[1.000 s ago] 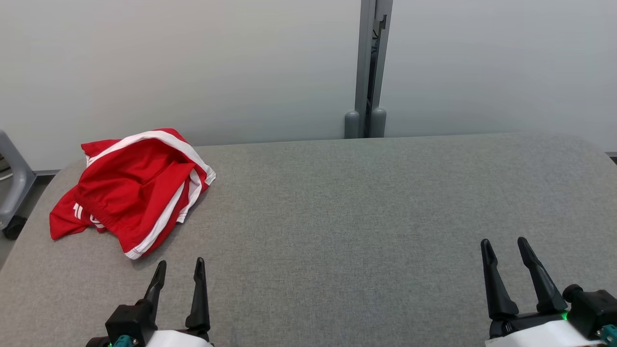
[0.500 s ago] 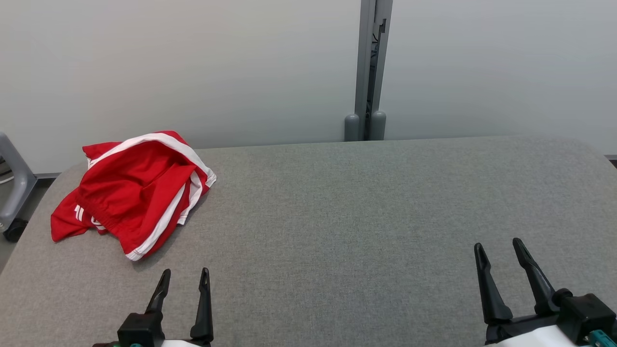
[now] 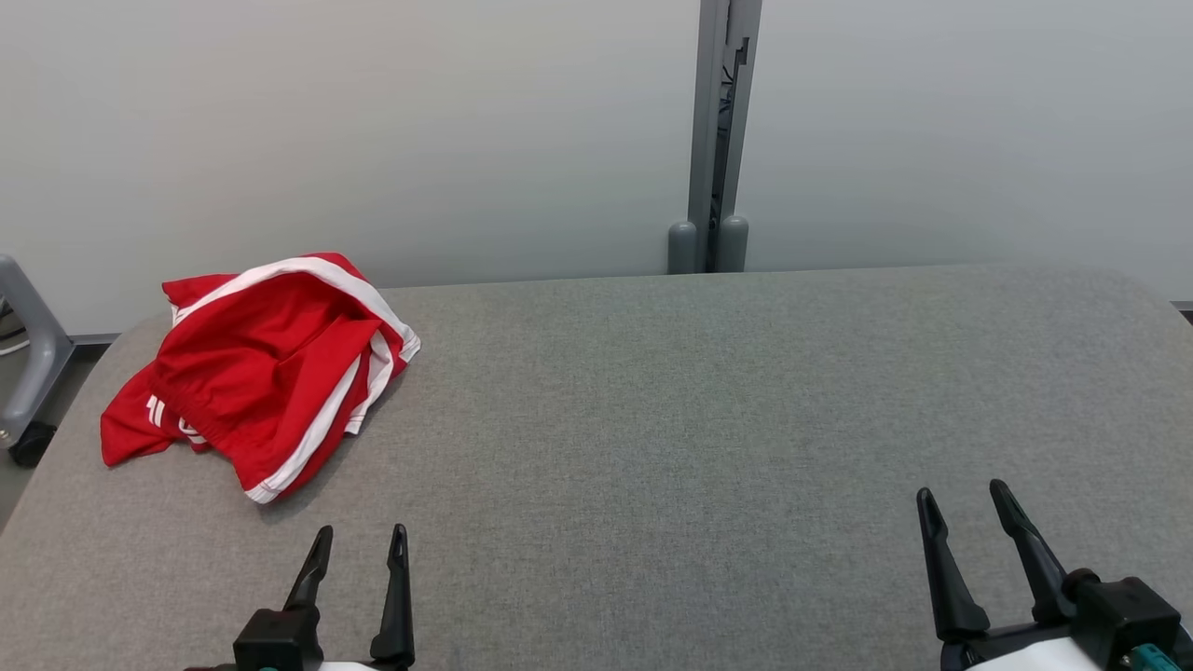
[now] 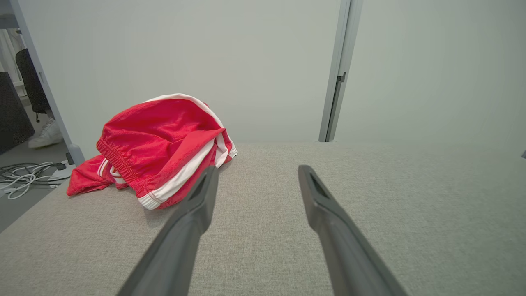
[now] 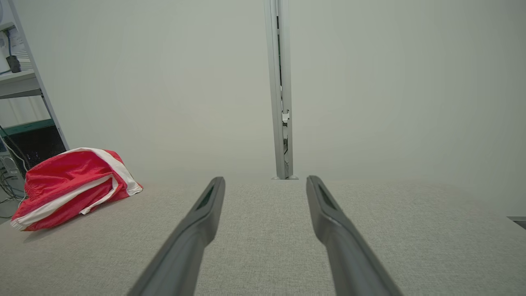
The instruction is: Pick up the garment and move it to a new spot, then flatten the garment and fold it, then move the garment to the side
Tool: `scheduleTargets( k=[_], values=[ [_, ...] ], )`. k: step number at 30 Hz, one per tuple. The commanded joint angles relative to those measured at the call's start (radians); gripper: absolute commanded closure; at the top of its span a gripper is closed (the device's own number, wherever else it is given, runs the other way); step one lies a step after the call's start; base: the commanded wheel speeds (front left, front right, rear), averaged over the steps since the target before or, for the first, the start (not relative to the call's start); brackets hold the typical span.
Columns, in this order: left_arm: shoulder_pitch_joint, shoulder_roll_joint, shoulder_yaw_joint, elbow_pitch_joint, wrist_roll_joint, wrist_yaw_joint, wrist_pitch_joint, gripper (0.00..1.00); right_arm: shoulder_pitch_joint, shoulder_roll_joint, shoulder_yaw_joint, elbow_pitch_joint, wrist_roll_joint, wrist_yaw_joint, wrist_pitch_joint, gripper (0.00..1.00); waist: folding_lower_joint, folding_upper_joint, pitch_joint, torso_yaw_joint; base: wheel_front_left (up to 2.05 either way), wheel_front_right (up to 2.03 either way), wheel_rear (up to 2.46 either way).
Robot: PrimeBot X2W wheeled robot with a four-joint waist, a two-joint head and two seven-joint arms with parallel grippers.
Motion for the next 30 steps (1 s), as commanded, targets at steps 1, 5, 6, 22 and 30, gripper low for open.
scheduleTargets(
  k=[1, 5, 6, 22, 30],
  values=[
    [-0.011, 0.005, 0.000, 0.002, -0.005, 0.006, -0.002, 0.00, 0.003, -0.008, -0.003, 0.010, 0.001, 0.002, -0.005, 0.00, 0.0000, 0.0000, 0.000, 0.001, 0.00, 0.00, 0.00],
    [-0.013, 0.005, -0.002, 0.004, -0.009, 0.005, -0.002, 0.00, 0.000, -0.008, -0.004, 0.024, 0.001, 0.002, -0.005, 0.00, 0.0000, 0.0000, 0.000, 0.002, 0.00, 0.00, 0.00],
    [-0.013, 0.005, -0.002, 0.005, -0.009, 0.005, -0.002, 0.00, -0.002, -0.008, -0.003, 0.028, 0.001, 0.002, -0.005, 0.00, 0.0000, 0.0000, 0.000, 0.003, 0.00, 0.00, 0.00],
    [-0.014, 0.005, -0.003, 0.007, -0.008, 0.003, -0.002, 0.00, -0.012, -0.008, 0.000, 0.052, 0.003, 0.002, -0.005, 0.00, 0.0000, 0.0000, -0.002, 0.002, 0.00, 0.00, 0.00],
    [-0.015, 0.005, -0.007, 0.009, -0.014, 0.001, -0.002, 0.00, -0.012, -0.008, -0.001, 0.058, 0.005, 0.002, -0.005, 0.00, 0.0000, 0.0000, -0.003, 0.007, 0.00, 0.00, 0.00]
  ],
)
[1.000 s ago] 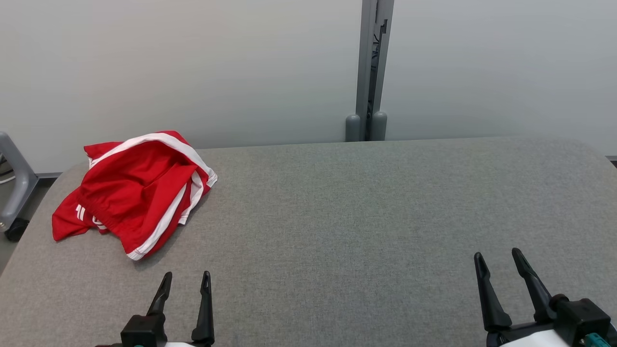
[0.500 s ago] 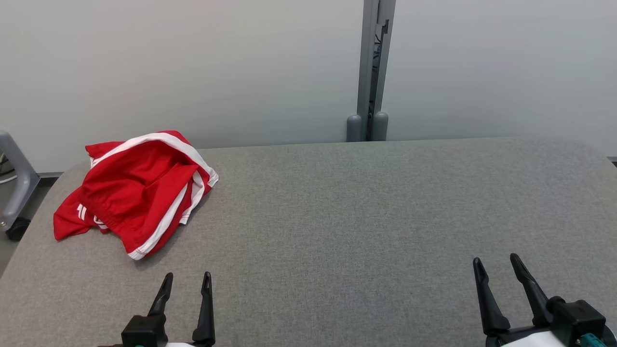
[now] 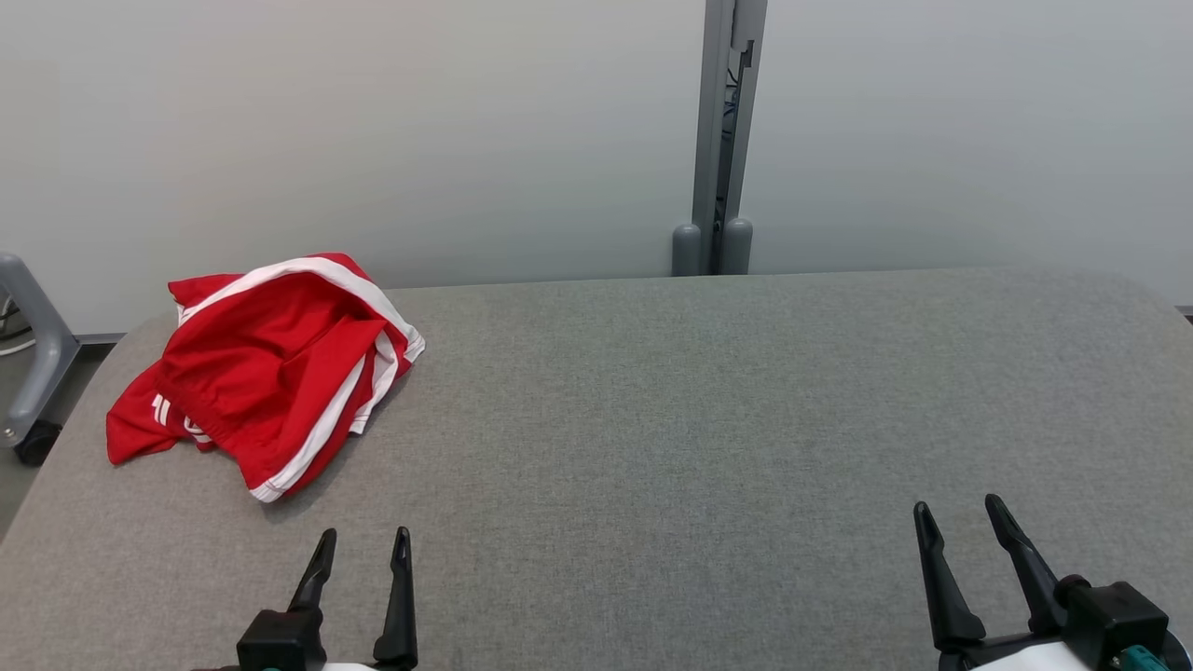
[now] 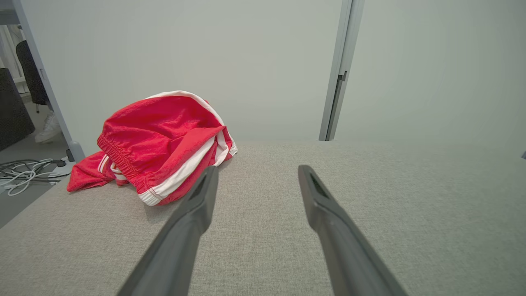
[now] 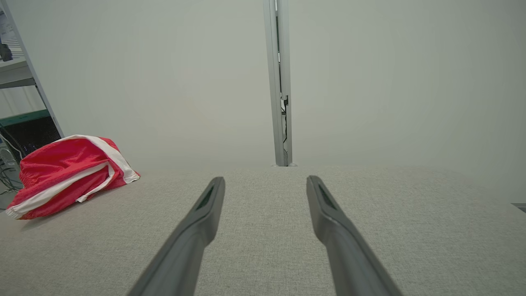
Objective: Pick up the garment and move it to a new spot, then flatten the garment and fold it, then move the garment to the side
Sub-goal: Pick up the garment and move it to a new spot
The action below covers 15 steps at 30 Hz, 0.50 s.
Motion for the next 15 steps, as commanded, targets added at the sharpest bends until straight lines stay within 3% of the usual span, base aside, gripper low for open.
scheduleTargets(
  k=[1, 8, 15],
  values=[
    [-0.014, 0.005, 0.000, 0.001, -0.004, -0.002, -0.002, 0.00, -0.005, -0.008, -0.003, 0.001, 0.004, 0.002, -0.005, 0.00, 0.0000, 0.0000, 0.000, 0.003, 0.00, 0.00, 0.00],
    [-0.020, 0.005, -0.002, 0.002, 0.004, -0.006, -0.002, 0.00, 0.008, -0.007, -0.004, 0.012, 0.007, 0.002, -0.005, 0.00, 0.0000, 0.0000, 0.000, 0.043, 0.00, 0.00, 0.00],
    [-0.030, 0.006, 0.005, 0.004, 0.019, -0.012, -0.001, 0.00, 0.006, -0.007, -0.006, 0.007, 0.019, 0.002, -0.005, 0.00, 0.0000, 0.0000, 0.008, 0.160, 0.00, 0.00, 0.00]
  ],
)
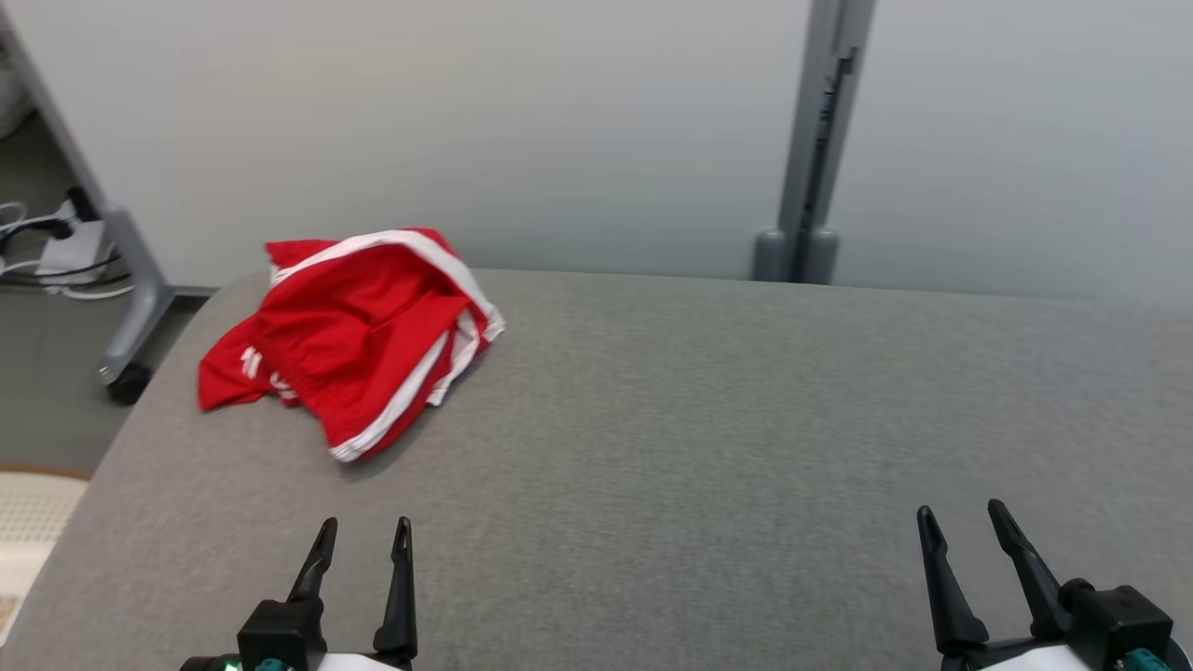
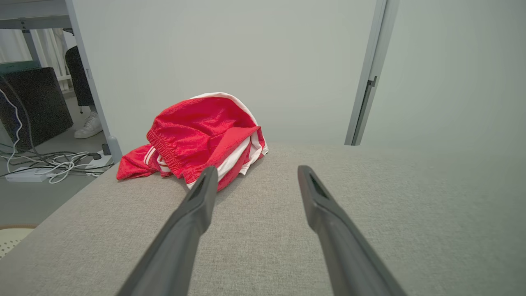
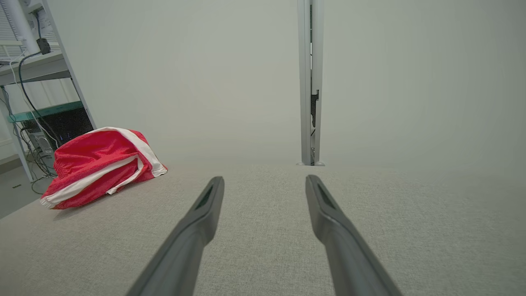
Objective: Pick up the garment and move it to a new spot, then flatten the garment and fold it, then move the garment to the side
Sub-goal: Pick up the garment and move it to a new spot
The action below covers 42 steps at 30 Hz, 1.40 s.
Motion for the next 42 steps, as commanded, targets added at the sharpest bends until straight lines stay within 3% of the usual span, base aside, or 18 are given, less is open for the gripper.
scheduleTargets(
  k=[1, 13, 19, 28, 34, 42],
  values=[
    [-0.016, 0.007, 0.010, 0.000, 0.009, -0.004, -0.001, 0.00, -0.001, -0.006, 0.000, -0.001, 0.008, 0.002, -0.005, 0.00, 0.0000, -0.0001, 0.008, 0.070, 0.00, 0.00, 0.00],
    [-0.025, 0.010, 0.026, 0.000, 0.023, -0.014, -0.001, 0.00, -0.024, -0.006, 0.004, 0.009, 0.029, 0.002, -0.005, 0.00, 0.0000, -0.0001, 0.029, 0.292, 0.00, 0.00, 0.00],
    [-0.022, 0.008, 0.039, -0.006, 0.020, -0.013, -0.001, 0.00, -0.044, -0.007, 0.016, 0.013, 0.033, 0.002, -0.004, 0.00, 0.0000, -0.0001, 0.044, 0.349, 0.00, 0.00, 0.00],
    [-0.033, 0.008, 0.036, 0.009, 0.010, -0.020, -0.001, 0.00, -0.052, -0.007, 0.009, 0.004, 0.028, 0.002, -0.004, 0.00, 0.0000, -0.0001, 0.067, 0.359, 0.00, 0.00, 0.00],
    [-0.103, 0.043, 0.034, 0.040, 0.020, -0.040, 0.008, 0.00, -0.055, -0.007, -0.005, -0.007, 0.007, 0.002, -0.003, 0.00, 0.0000, -0.0001, 0.110, 0.308, 0.00, 0.00, 0.00],
    [-0.351, 0.133, -0.009, 0.074, 0.068, -0.104, 0.137, 0.00, -0.106, -0.007, -0.002, -0.019, -0.036, 0.002, -0.003, 0.00, 0.0000, -0.0001, 0.202, 0.207, 0.00, 0.00, 0.00]
  ],
)
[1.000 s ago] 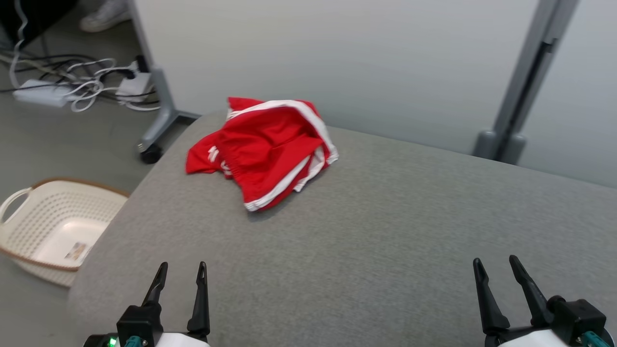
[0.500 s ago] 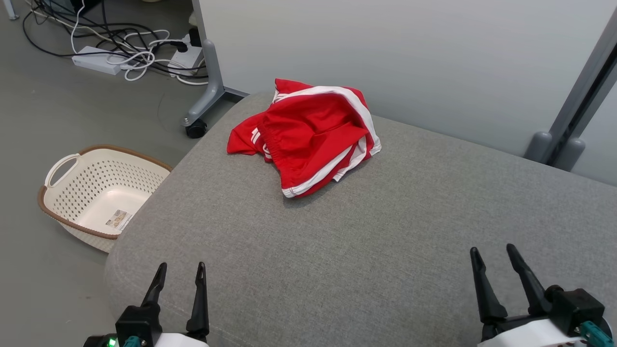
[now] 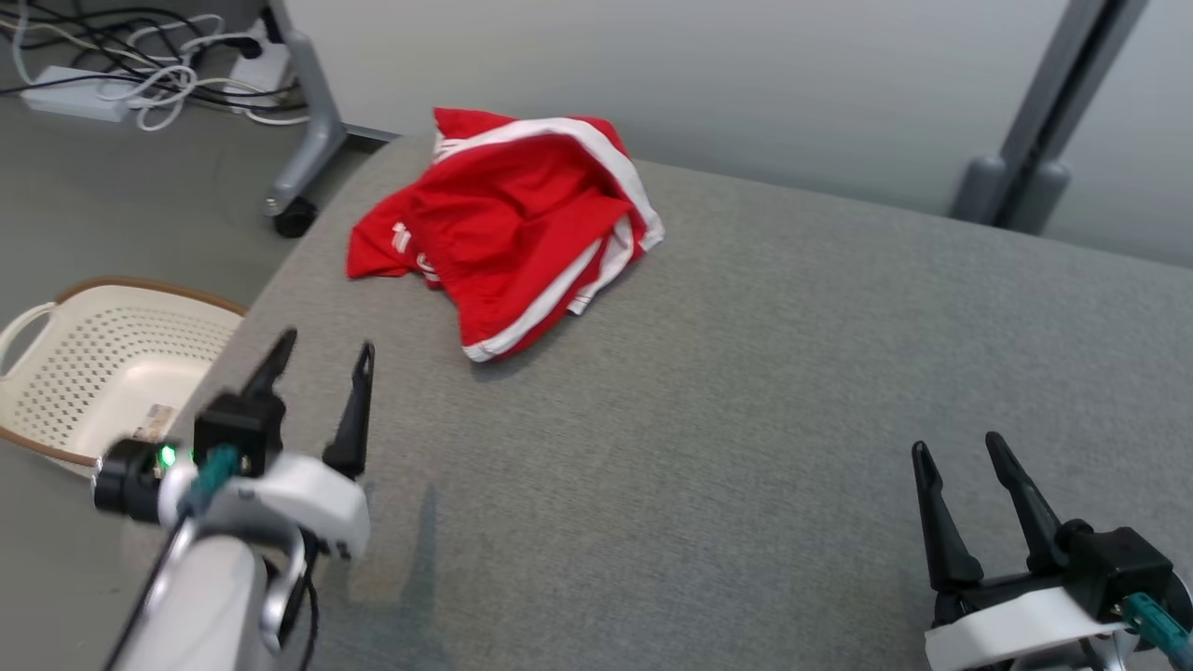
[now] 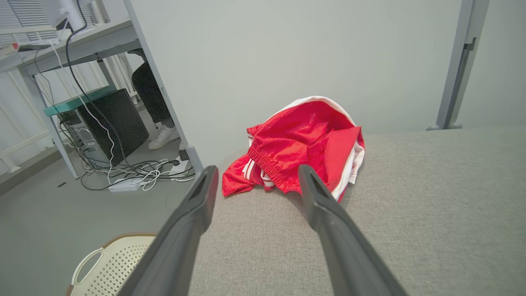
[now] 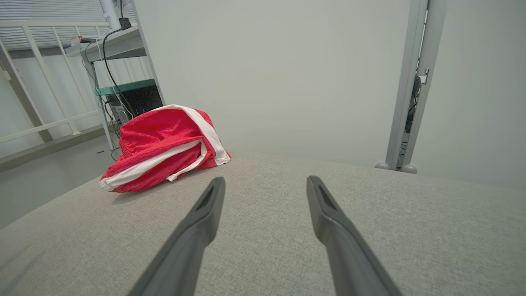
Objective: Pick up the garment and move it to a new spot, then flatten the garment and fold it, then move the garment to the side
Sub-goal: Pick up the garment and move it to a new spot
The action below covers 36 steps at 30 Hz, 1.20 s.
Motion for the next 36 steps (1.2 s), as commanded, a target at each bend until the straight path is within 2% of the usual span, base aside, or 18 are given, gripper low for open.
scheduleTargets(
  k=[1, 4, 8, 15, 19, 25, 26, 28, 29, 36],
  values=[
    [-0.089, 0.029, -0.012, 0.024, 0.012, -0.029, 0.044, 0.00, -0.025, -0.007, -0.002, -0.008, -0.013, 0.002, -0.002, 0.00, 0.0000, 0.0000, 0.056, -0.066, 0.00, 0.00, 0.00],
    [-0.184, 0.059, -0.038, 0.072, 0.026, -0.064, 0.104, 0.00, -0.045, -0.007, 0.006, -0.011, -0.023, 0.002, -0.002, 0.00, 0.0000, 0.0000, 0.087, -0.110, 0.00, 0.00, 0.00],
    [-0.261, 0.067, -0.066, 0.130, 0.019, -0.091, 0.154, 0.00, -0.066, -0.007, 0.013, -0.015, -0.029, 0.002, -0.002, 0.00, 0.0000, 0.0000, 0.116, -0.152, 0.00, 0.00, 0.00],
    [-0.358, 0.097, -0.119, 0.297, 0.007, -0.119, 0.217, 0.00, -0.115, -0.007, 0.025, -0.048, -0.046, 0.002, -0.002, 0.00, 0.0000, 0.0000, 0.202, -0.249, 0.00, 0.00, 0.00],
    [-0.391, 0.116, -0.119, 0.391, -0.007, -0.118, 0.232, 0.00, -0.130, -0.007, 0.023, -0.056, -0.051, 0.002, -0.001, 0.00, 0.0000, 0.0000, 0.234, -0.285, 0.00, 0.00, 0.00],
    [-0.426, 0.128, -0.103, 0.509, -0.011, -0.072, 0.250, 0.00, -0.135, -0.007, 0.021, -0.061, -0.049, 0.002, -0.001, 0.00, 0.0000, 0.0000, 0.252, -0.302, 0.00, 0.00, 0.00],
    [-0.431, 0.129, -0.101, 0.526, -0.015, -0.068, 0.257, 0.18, -0.137, -0.007, 0.022, -0.061, -0.048, 0.002, -0.001, 0.00, 0.0000, 0.0000, 0.252, -0.303, 0.00, 0.00, 0.00],
    [-0.441, 0.127, -0.097, 0.545, -0.025, -0.068, 0.248, 0.89, -0.141, -0.007, 0.023, -0.059, -0.043, 0.002, -0.001, 0.00, 0.0000, 0.0000, 0.251, -0.304, 0.00, 0.00, 0.00],
    [-0.447, 0.127, -0.095, 0.552, -0.027, -0.066, 0.240, 1.00, -0.144, -0.007, 0.023, -0.059, -0.042, 0.002, -0.001, 0.00, 0.0000, 0.0000, 0.249, -0.303, 0.00, 0.00, 0.00],
    [-0.469, 0.118, -0.109, 0.544, -0.028, -0.069, 0.143, 1.00, -0.128, -0.007, 0.021, -0.043, -0.020, 0.002, -0.001, 0.00, 0.0000, 0.0000, 0.193, -0.299, 0.00, 0.00, 0.00]
  ],
)
